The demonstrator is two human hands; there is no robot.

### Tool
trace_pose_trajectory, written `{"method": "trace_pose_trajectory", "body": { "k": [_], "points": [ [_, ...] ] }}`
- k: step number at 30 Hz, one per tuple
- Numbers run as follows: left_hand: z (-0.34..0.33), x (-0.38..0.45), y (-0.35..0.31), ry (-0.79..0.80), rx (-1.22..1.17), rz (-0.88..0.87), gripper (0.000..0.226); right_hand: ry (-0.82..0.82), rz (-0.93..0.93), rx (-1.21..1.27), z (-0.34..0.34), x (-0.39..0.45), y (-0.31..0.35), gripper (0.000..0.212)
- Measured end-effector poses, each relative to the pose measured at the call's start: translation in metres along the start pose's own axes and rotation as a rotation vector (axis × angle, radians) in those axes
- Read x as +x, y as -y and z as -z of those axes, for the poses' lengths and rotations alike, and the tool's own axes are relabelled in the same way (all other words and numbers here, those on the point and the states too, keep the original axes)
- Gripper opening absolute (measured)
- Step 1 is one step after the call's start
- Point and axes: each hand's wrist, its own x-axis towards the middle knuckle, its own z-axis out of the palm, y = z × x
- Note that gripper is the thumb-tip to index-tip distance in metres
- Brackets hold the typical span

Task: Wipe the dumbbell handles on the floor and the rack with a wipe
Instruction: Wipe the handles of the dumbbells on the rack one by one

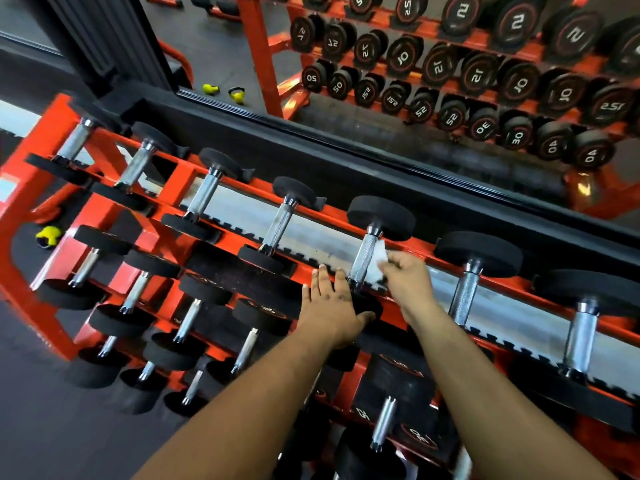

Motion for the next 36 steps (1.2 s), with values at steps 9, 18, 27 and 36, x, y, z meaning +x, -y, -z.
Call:
{"method": "trace_pose_trajectory", "body": {
  "k": [9,18,27,36],
  "points": [
    [-0.005,0.002,0.001,-0.044,-0.026,-0.005,0.108,0.439,1.132,-1.339,0.028,0.018,-0.002,0.06],
    [-0.003,-0.001,0.001,-0.073,-0.05,0.022,0.11,0.431,0.997,-1.429,0.01,0.011,0.006,0.057],
    [-0.008,-0.001,0.004,-0.083,-0.075,0.005,0.11,0.385,0.961,-1.406,0.027,0.015,0.005,0.07],
    [-0.016,-0.002,0.009,-0.148,-0.124,-0.053,0.107,0.295,1.072,-1.545,0.029,0.033,-0.004,0.067]
  ]
}}
